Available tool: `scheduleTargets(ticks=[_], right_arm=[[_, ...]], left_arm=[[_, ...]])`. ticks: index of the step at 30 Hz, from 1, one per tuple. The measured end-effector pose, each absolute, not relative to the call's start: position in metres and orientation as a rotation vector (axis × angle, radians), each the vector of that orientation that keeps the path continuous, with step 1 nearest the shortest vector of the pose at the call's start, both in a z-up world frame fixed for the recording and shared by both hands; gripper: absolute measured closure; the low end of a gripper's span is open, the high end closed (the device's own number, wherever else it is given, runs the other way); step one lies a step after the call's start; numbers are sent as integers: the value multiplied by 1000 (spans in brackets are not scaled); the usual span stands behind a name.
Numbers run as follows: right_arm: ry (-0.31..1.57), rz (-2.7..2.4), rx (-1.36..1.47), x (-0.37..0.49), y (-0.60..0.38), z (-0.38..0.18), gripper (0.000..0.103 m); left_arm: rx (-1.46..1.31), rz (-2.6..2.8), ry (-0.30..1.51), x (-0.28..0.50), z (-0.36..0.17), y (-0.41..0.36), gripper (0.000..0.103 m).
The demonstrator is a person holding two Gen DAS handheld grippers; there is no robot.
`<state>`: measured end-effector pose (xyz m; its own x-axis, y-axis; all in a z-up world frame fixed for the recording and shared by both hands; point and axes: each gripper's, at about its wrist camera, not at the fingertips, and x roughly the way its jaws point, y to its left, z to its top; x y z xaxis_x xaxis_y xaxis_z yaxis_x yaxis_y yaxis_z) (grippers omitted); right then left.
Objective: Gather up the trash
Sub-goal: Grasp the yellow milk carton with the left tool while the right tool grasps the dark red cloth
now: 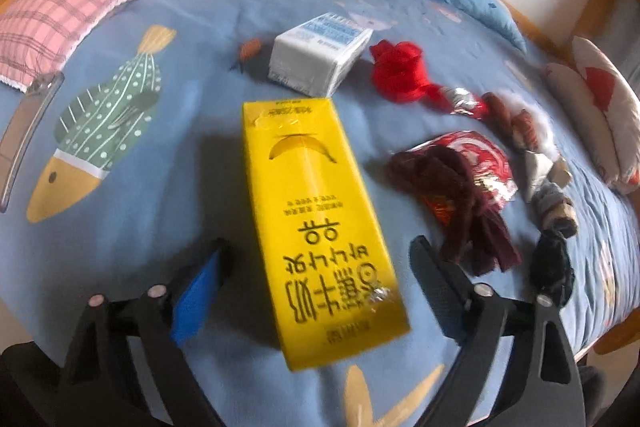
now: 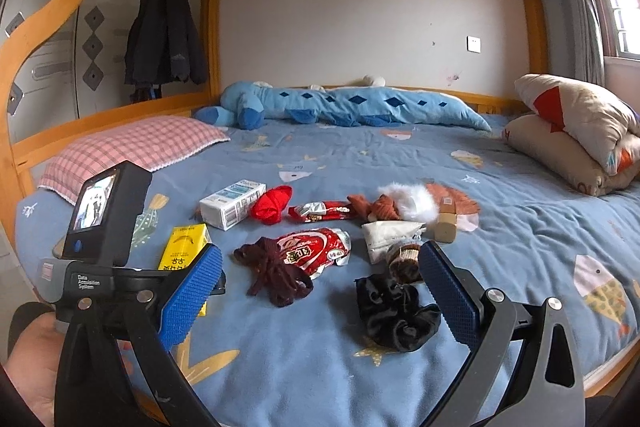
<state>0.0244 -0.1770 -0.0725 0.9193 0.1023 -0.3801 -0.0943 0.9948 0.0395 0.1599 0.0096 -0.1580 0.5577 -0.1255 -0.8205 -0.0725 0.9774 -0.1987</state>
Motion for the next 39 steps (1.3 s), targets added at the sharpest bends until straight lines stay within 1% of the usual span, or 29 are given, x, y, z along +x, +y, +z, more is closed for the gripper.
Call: scheduleTargets(ticks=[1, 2, 3, 4, 5, 9, 12, 14, 15, 20, 24, 27, 29, 31, 32, 33, 34, 35, 37, 39], right_arm=[[398, 107, 23, 26, -176, -74, 8], [406, 113, 25, 28, -175, -75, 8], [415, 123, 28, 30, -174, -76, 8], [423, 130, 31, 32, -173, -77, 8], [434, 139, 35, 35, -172, -79, 8], [491, 181, 68, 45, -171, -86, 8], [521, 188, 62, 53, -169, -93, 9], [542, 199, 57, 59, -167, -95, 11], [551, 209, 56, 62, -165, -96, 15], [605, 289, 39, 86, -155, -102, 23], [682, 356, 28, 118, -145, -110, 39], [730, 378, 12, 138, -138, -116, 45], [750, 374, -38, 147, -131, -120, 46], [770, 363, -88, 153, -123, -125, 53], [789, 368, -101, 156, -120, -129, 62], [810, 371, -110, 158, -118, -134, 67], [824, 359, -124, 161, -117, -138, 69], [826, 339, -142, 163, -116, -142, 75], [803, 338, -151, 160, -116, -142, 78], [797, 333, -137, 158, -119, -141, 79]], left_arm=[[-217, -31, 974, 161, -159, 10, 19], [-215, -31, 973, 162, -158, 12, 24], [-211, -30, 969, 164, -159, 12, 32], [-208, -32, 966, 164, -158, 13, 34], [-214, -51, 960, 166, -158, 15, 39], [-284, -97, 938, 168, -156, 30, 47], [-307, -125, 926, 167, -155, 33, 50], [-330, -152, 916, 164, -153, 37, 51], [-334, -164, 912, 163, -152, 37, 51], [-350, -214, 894, 161, -150, 38, 51], [-363, -214, 900, 161, -154, 42, 51], [-374, -199, 887, 160, -152, 49, 51], [-373, -185, 879, 158, -150, 56, 51], [-396, -185, 878, 158, -150, 62, 51], [-402, -183, 876, 157, -150, 65, 51], [-403, -183, 874, 157, -149, 66, 51], [-403, -185, 872, 157, -149, 67, 51], [-406, -190, 872, 157, -149, 68, 51], [-414, -204, 868, 156, -148, 69, 51], [-410, -214, 861, 155, -147, 67, 51]])
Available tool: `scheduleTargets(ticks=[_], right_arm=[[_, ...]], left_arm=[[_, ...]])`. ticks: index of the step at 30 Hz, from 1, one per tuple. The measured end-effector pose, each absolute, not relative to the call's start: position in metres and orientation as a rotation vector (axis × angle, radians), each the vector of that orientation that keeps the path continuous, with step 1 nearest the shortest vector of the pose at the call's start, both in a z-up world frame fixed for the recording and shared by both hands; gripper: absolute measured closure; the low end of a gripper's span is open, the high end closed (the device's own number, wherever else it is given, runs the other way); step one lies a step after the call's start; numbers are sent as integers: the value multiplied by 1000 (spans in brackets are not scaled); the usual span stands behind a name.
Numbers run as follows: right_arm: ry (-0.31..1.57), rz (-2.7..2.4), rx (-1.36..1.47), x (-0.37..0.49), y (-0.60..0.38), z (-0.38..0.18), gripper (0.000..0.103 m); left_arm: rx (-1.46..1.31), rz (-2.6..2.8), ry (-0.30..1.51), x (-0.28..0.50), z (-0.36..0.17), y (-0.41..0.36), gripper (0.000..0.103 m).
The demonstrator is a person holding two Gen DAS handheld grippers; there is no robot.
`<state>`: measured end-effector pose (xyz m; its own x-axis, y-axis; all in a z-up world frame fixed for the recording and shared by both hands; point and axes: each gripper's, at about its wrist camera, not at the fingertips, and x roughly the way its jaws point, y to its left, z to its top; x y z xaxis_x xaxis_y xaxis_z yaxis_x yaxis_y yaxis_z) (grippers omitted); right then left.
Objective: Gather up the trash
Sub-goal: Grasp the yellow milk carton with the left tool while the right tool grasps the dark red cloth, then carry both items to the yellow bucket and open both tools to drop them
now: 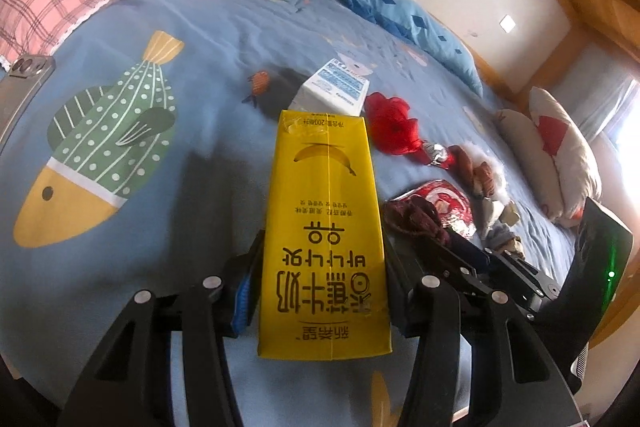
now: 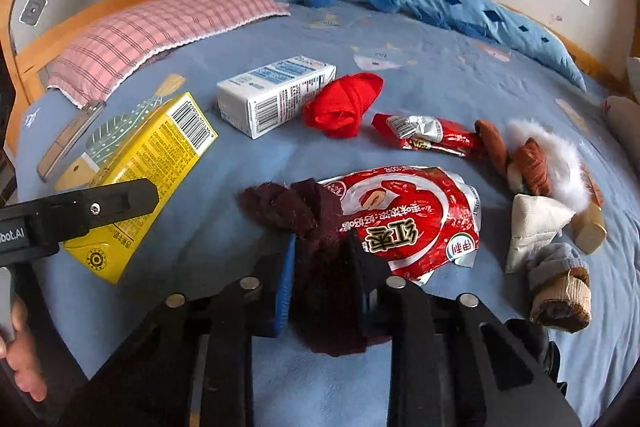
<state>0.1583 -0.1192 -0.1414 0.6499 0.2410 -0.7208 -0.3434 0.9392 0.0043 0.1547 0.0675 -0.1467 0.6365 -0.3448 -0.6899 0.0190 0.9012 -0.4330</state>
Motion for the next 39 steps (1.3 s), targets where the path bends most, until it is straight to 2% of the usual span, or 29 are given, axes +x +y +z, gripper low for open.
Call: scheduleTargets(ticks=[4, 11, 22, 30, 39], right_arm=[[772, 359, -35, 150, -133, -127, 79], [619, 336, 24, 97, -168, -73, 79], [463, 150, 153, -28, -282, -12, 79], [477, -93, 275, -139, -374, -21, 79], [488, -373, 437, -264, -452, -54, 79]], left_arm=[[-404, -269, 836, 149, -137, 60, 51], [-381, -434, 792, 125, -108, 26, 51], [-261, -783, 795, 66, -71, -85, 51], [-69, -1081, 868, -2, -69, -205, 51], [138, -1314, 997, -85, -96, -320, 51]])
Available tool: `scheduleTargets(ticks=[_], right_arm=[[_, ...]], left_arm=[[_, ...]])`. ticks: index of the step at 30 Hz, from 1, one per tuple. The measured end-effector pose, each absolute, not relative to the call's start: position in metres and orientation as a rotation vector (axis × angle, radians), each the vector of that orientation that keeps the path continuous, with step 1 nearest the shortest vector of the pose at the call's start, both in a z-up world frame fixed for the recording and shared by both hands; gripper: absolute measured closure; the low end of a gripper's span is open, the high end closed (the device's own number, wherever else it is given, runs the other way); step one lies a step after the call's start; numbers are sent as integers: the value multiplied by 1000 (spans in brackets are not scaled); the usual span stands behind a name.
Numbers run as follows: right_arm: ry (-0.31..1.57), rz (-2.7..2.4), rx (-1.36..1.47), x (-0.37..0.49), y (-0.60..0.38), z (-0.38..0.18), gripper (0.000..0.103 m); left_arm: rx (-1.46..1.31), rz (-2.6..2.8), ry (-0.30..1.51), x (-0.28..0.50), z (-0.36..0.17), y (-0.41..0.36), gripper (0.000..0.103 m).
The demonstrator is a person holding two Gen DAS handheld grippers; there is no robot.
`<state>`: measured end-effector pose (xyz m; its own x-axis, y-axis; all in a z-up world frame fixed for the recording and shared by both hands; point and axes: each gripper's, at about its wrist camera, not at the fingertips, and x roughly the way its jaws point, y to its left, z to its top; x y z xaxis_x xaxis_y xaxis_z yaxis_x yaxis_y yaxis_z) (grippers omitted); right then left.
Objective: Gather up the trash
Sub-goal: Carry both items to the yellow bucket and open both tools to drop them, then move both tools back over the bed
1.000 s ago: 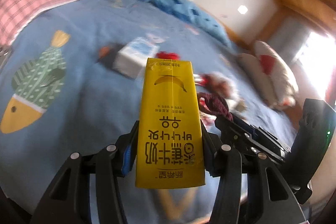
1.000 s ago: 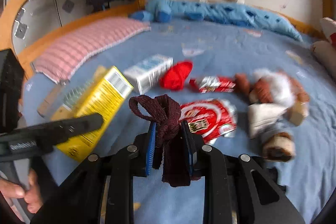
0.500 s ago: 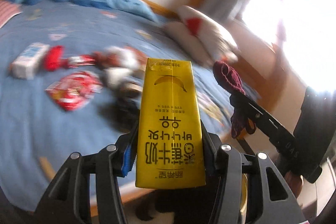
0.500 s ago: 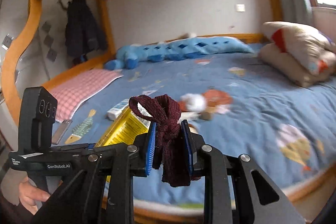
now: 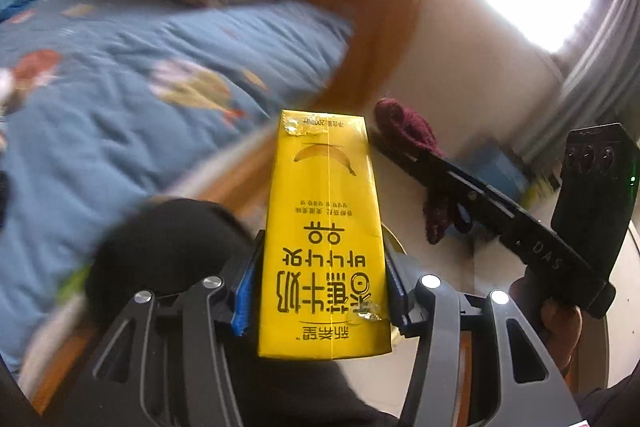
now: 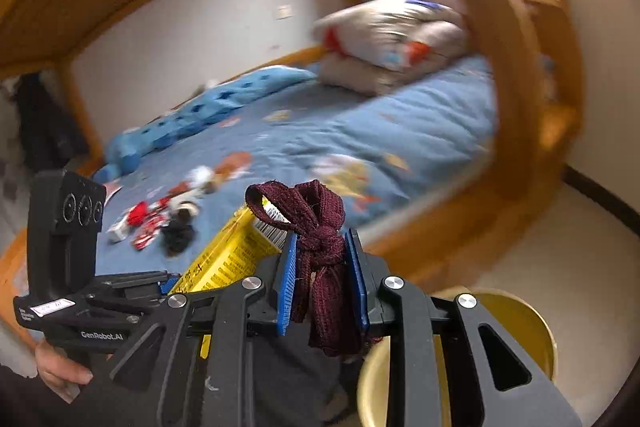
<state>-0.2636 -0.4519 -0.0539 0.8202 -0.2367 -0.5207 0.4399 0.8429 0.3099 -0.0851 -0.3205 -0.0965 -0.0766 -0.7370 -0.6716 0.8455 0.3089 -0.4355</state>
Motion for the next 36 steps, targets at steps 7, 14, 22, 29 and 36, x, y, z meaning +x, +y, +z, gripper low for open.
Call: scheduleTargets(ticks=[7, 14, 22, 29, 36], right_arm=[[584, -562, 500, -332, -484, -93, 79], [644, -623, 598, -360, -506, -136, 78], [626, -773, 637, -384, -527, -147, 35], [612, -705, 639, -377, -520, -139, 35], [565, -599, 644, -345, -513, -126, 35]], left_arm=[[286, -1380, 1137, -131, -142, -373, 51], [418, -1399, 1185, -157, -182, -411, 51], [440, -1399, 1131, -155, -186, -423, 9], [452, -1417, 1056, -164, -175, -420, 6], [365, -1385, 968, -142, -141, -397, 5]])
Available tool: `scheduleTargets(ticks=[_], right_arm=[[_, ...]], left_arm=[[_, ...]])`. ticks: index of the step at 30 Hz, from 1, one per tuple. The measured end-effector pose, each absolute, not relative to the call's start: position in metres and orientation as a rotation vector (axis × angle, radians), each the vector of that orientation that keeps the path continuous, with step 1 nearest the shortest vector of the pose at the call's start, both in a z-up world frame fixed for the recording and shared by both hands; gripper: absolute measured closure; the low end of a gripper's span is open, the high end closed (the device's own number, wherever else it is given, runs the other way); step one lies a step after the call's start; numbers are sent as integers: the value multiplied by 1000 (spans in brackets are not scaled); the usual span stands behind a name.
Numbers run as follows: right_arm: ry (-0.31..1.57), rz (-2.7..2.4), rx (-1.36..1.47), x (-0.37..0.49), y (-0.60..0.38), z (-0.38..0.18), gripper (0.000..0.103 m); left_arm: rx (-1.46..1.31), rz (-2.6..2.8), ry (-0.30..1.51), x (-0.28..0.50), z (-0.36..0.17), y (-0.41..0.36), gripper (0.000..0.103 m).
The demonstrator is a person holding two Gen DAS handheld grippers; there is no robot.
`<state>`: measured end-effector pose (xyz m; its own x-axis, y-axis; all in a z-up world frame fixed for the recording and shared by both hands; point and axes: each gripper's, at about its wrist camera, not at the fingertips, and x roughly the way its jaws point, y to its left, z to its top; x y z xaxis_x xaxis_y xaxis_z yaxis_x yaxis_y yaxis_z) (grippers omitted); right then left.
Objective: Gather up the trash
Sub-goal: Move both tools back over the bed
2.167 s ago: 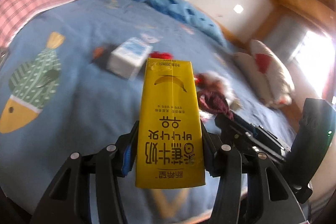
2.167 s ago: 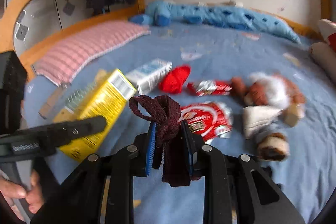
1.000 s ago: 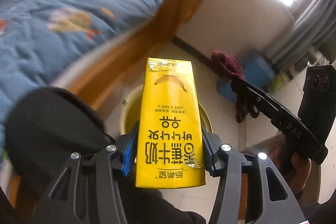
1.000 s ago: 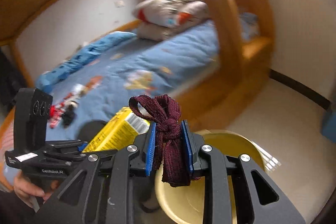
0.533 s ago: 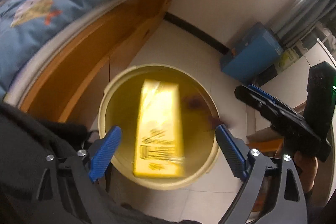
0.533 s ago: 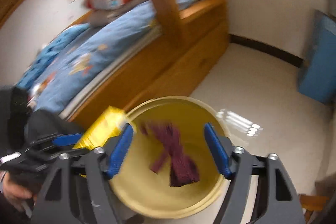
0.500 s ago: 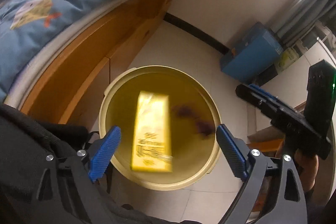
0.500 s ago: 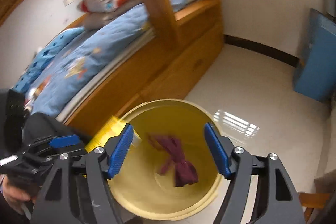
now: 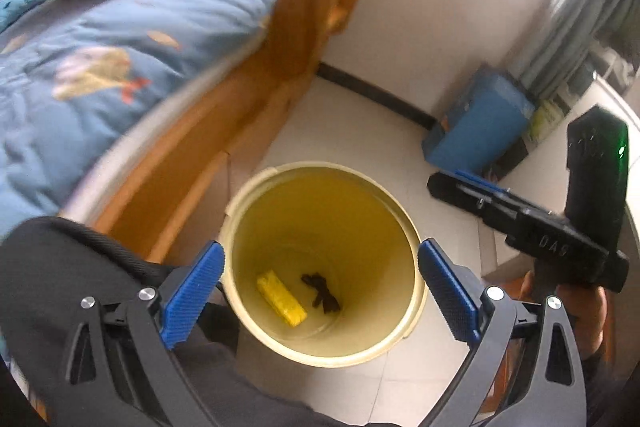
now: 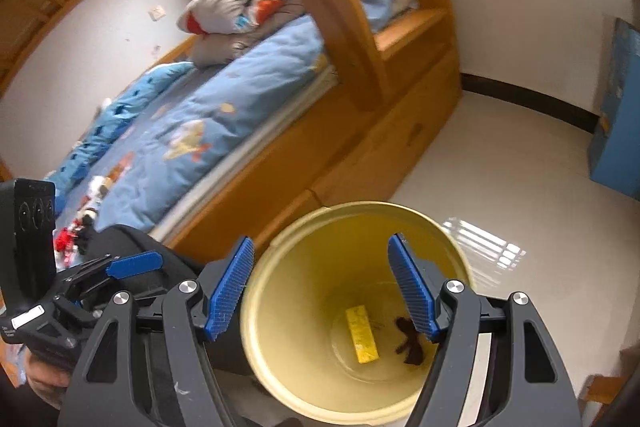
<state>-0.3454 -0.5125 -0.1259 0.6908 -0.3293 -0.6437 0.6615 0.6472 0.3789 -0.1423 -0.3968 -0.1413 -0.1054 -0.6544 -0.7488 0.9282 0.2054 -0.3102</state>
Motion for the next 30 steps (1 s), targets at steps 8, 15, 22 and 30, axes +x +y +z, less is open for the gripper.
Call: scheduleTargets(ticks=[8, 15, 22, 30], right_arm=[[498, -397, 509, -271, -472, -91, 27], [439, -191, 415, -192, -419, -65, 15], [432, -45, 349, -125, -365, -49, 11], [458, 87, 272, -66, -310, -44, 8]], left_arm=[[221, -1188, 800, -86, -90, -321, 4], [159, -929, 731, -30, -72, -245, 4], [98, -660, 716, 25, -73, -170, 4], [63, -514, 717, 58, -76, -113, 4]])
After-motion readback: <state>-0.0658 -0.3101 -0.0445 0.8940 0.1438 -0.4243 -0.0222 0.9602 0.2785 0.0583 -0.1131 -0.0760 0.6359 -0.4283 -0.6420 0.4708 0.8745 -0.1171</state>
